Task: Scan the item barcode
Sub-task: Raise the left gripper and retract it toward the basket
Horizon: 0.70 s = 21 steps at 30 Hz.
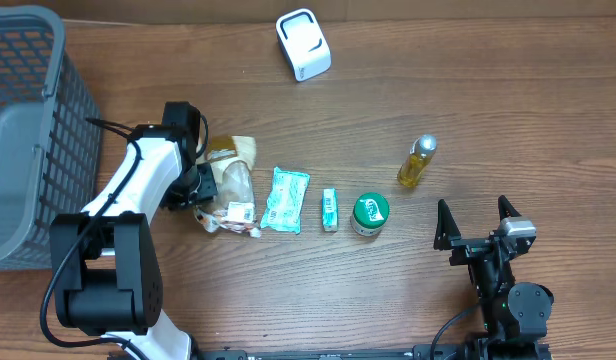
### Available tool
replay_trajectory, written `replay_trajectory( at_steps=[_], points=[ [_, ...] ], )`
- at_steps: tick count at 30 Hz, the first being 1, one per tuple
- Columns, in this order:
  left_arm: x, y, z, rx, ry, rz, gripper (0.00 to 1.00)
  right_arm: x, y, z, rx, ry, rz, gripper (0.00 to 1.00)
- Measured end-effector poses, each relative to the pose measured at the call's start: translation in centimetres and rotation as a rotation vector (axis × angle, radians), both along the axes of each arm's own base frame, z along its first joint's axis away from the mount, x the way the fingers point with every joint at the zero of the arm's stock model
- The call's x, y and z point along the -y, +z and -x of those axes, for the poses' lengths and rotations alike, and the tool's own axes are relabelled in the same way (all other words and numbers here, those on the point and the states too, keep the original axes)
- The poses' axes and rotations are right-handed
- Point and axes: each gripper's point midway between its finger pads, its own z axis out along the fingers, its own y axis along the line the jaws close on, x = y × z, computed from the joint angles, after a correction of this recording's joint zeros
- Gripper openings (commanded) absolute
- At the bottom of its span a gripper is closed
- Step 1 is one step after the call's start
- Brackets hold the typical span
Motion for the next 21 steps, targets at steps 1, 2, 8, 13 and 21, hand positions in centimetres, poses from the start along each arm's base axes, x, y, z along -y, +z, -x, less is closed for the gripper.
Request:
replay_trajectory(
  at_steps=[1,2,8,13,21],
  points=[
    [0.0,0.0,0.1,-0.004,0.0,0.003,0.44,0.0,0.0,0.0,0.0,0.0,0.0,1.0],
    [0.0,0.0,0.0,-0.002,0.0,0.003,0.45,0.0,0.0,0.0,0.0,0.0,0.0,1.0],
    [-0.9,3.9,-3.3,0.085,0.025,-0.003,0.53,0.0,0.0,0.0,0.0,0.0,0.0,1.0],
    [-3.5,9.9,-8.6,0.285,0.074,-0.036,1.0,0.0,0.0,0.0,0.0,0.0,0.0,1.0],
    [-5.4,11.5,-9.3,0.322,0.108,-0.069,0.99,0.0,0.0,0.0,0.0,0.0,0.0,1.0]
  ],
)
